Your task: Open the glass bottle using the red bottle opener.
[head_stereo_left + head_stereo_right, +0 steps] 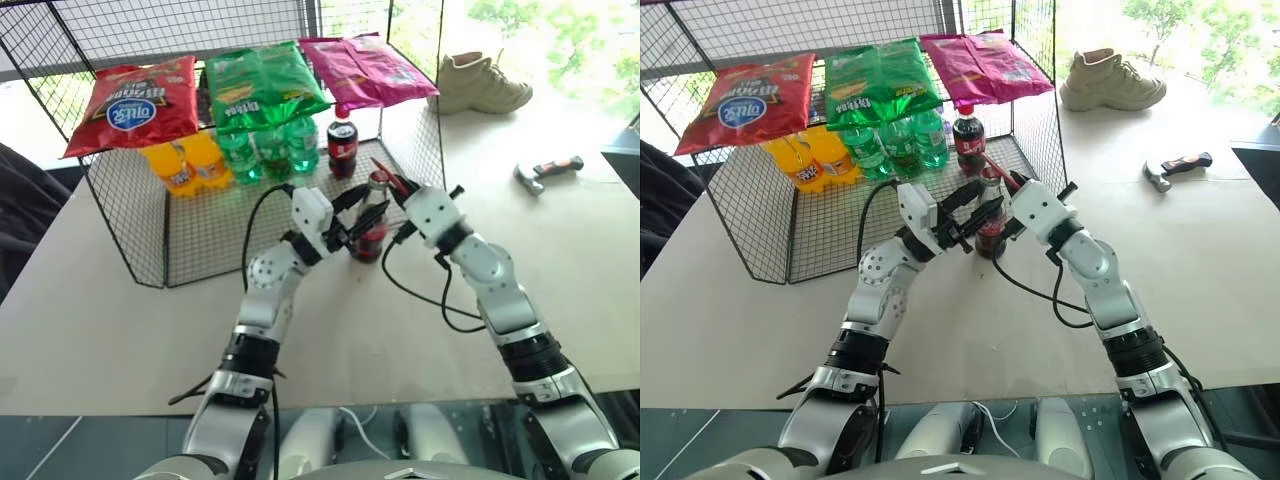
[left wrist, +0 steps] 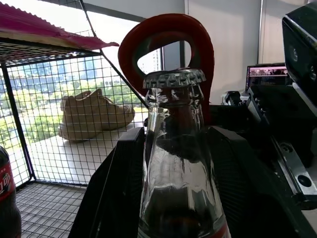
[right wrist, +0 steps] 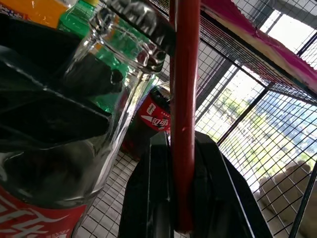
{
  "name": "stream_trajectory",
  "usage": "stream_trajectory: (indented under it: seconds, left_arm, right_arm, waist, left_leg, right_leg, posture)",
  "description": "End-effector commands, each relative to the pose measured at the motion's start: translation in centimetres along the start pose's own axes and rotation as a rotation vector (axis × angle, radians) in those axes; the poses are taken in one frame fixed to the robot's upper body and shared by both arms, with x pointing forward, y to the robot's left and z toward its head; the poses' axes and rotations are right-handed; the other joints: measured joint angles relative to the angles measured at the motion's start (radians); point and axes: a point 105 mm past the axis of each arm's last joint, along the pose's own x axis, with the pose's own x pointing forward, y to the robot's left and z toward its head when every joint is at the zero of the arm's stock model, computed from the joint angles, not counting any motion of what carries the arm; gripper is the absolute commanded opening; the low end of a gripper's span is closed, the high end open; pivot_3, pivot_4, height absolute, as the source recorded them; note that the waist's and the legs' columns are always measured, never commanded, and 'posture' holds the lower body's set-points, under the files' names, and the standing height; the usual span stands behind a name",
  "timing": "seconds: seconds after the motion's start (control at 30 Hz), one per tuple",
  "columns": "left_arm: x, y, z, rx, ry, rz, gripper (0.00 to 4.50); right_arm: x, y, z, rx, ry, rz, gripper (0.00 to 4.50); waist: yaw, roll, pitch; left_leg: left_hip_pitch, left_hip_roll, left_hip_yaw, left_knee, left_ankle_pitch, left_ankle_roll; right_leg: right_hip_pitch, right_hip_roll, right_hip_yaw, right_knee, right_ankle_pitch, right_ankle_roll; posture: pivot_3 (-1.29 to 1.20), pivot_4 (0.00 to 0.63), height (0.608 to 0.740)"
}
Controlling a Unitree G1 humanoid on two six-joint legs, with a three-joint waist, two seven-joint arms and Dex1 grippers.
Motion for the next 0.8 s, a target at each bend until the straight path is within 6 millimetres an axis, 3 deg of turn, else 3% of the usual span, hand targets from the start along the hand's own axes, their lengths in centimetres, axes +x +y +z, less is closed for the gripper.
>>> stream_trajectory:
  seconds: [0.03,0.5,0.8]
  left_arm:
    - [0.2,-0.5,0.2,0.003,0.009,-0.024,1.96]
    - [0.0,-0.7,0.0,-0.014,0.043,-0.027,1.96]
    - [0.5,-1.1,-0.4,-0.033,0.06,-0.043,1.96]
  right_arm:
    - [0.1,-0.3,1.0,-0.09,-0.062,-0.022,0.0]
    - [-0.5,2.2,0.8,-0.307,-0.143,0.098,0.0]
    - [0.8,3.4,0.8,-0.369,-0.154,0.163,0.0]
  waist:
    - [0.001,0.0,0.0]
    - [0.004,-0.001,0.0]
    - [0.002,-0.001,-0.001]
  left_leg:
    - [0.0,0.0,0.0,0.0,0.0,0.0]
    - [0.002,0.0,0.0,-0.001,0.0,0.0]
    - [0.004,0.0,0.0,-0.001,0.0,0.0]
  right_leg:
    - [0.0,0.0,0.0,0.0,0.0,0.0]
    - [0.002,0.0,0.0,-0.001,0.0,0.0]
    - [0.004,0.001,0.0,-0.001,0.0,0.0]
  posture:
    - [0.0,0.15,0.74]
    - [0.0,0.15,0.74]
    - [0.0,0.15,0.74]
